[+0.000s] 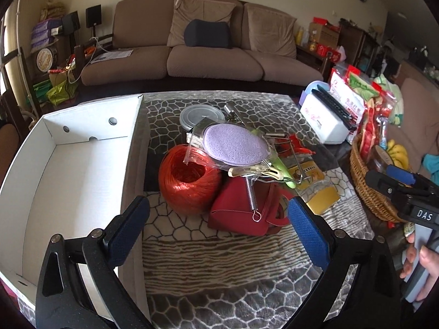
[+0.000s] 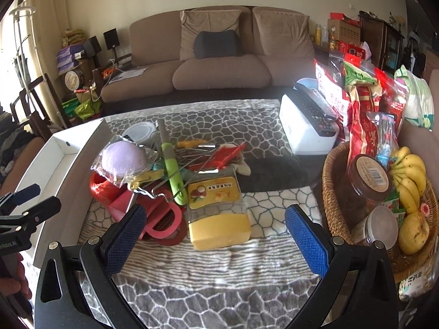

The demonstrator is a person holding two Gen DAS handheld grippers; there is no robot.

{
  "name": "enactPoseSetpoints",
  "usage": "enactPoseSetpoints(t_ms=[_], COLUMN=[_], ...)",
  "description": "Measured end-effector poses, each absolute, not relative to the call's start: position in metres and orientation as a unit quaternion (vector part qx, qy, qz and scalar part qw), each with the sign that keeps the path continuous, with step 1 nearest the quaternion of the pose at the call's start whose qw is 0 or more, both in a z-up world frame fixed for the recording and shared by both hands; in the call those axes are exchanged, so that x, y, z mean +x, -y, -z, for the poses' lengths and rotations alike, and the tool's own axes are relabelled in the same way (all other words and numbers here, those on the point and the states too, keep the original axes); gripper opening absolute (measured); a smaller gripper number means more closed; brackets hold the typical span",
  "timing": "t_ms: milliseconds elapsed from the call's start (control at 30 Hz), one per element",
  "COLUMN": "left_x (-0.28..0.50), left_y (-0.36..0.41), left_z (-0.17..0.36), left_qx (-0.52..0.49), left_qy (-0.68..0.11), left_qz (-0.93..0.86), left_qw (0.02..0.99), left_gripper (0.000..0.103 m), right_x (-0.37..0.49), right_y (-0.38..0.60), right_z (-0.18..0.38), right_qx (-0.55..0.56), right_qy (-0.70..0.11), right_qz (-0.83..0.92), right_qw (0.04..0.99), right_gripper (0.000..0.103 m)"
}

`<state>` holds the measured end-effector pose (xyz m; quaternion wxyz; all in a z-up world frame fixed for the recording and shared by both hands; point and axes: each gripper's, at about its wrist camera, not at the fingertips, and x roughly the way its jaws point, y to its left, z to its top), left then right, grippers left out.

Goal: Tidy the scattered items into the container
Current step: 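Move the left tool from the white box toward the item pile, then close the left gripper on the bagged lavender sponge and lift it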

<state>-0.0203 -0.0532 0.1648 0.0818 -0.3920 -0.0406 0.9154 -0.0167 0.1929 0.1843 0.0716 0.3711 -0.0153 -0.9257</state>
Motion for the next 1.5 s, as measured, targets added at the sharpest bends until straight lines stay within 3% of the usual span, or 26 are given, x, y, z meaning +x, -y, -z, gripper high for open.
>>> enactPoseSetpoints(t_ms=[67, 133, 200, 233, 300, 367, 433, 467, 500, 533, 600, 867, 1067, 1300, 1500], left_x=[-0.032, -0.045, -0.055, -0.060, -0.066, -0.071, -0.076, -0.078, -0.079, -0.081, -0.085, -0.111, -0.116, -0.104, -0.113], left_y=[0.048, 0.044, 0.043, 0.042, 0.043, 0.044, 0.045, 0.045, 0.045, 0.045, 0.044, 0.050, 0.065, 0.087, 0.088], left_z=[-0.161, -0.158, -0.155, -0.155, -0.153, -0.154, -0.152, -0.151, -0.150, -0.150, -0.147, -0.126, -0.117, -0.109, -0.106], left_qx=[-0.395, -0.403, -0.407, -0.408, -0.409, -0.405, -0.407, -0.409, -0.407, -0.408, -0.414, -0.445, -0.448, -0.435, -0.433], left_qy=[0.036, 0.033, 0.031, 0.031, 0.032, 0.038, 0.051, 0.059, 0.066, 0.069, 0.076, 0.146, 0.181, 0.249, 0.259], left_qz=[-0.914, -0.910, -0.908, -0.907, -0.907, -0.909, -0.906, -0.905, -0.904, -0.904, -0.901, -0.880, -0.873, -0.862, -0.857], left_qw=[0.086, 0.093, 0.094, 0.095, 0.095, 0.092, 0.099, 0.106, 0.108, 0.106, 0.103, 0.083, 0.071, 0.080, 0.104], left_gripper=[0.070, 0.044, 0.034, 0.031, 0.031, 0.039, 0.075, 0.083, 0.088, 0.088, 0.088, 0.090, 0.093, 0.095, 0.095], right_x=[-0.023, -0.033, -0.044, -0.048, -0.055, -0.061, -0.066, -0.068, -0.071, -0.074, -0.081, -0.103, -0.122, -0.128, -0.148], right_y=[-0.199, -0.200, -0.199, -0.199, -0.197, -0.197, -0.199, -0.201, -0.203, -0.207, -0.213, -0.204, -0.173, -0.178, -0.144], right_z=[-0.178, -0.172, -0.164, -0.161, -0.156, -0.155, -0.156, -0.156, -0.156, -0.156, -0.155, -0.157, -0.162, -0.153, -0.147], right_qx=[0.370, 0.378, 0.391, 0.393, 0.394, 0.392, 0.387, 0.386, 0.386, 0.387, 0.391, 0.391, 0.393, 0.387, 0.410], right_qy=[0.026, 0.026, 0.023, 0.024, 0.025, 0.032, 0.042, 0.048, 0.056, 0.068, 0.100, 0.171, 0.161, 0.206, 0.177], right_qz=[0.925, 0.921, 0.916, 0.914, 0.914, 0.913, 0.914, 0.914, 0.914, 0.912, 0.905, 0.885, 0.880, 0.868, 0.854], right_qw=[0.083, 0.088, 0.090, 0.094, 0.100, 0.110, 0.113, 0.113, 0.113, 0.115, 0.130, 0.184, 0.211, 0.234, 0.267], right_gripper=[0.090, 0.041, 0.021, 0.019, 0.020, 0.020, 0.023, 0.027, 0.040, 0.058, 0.069, 0.070, 0.070, 0.071, 0.071])
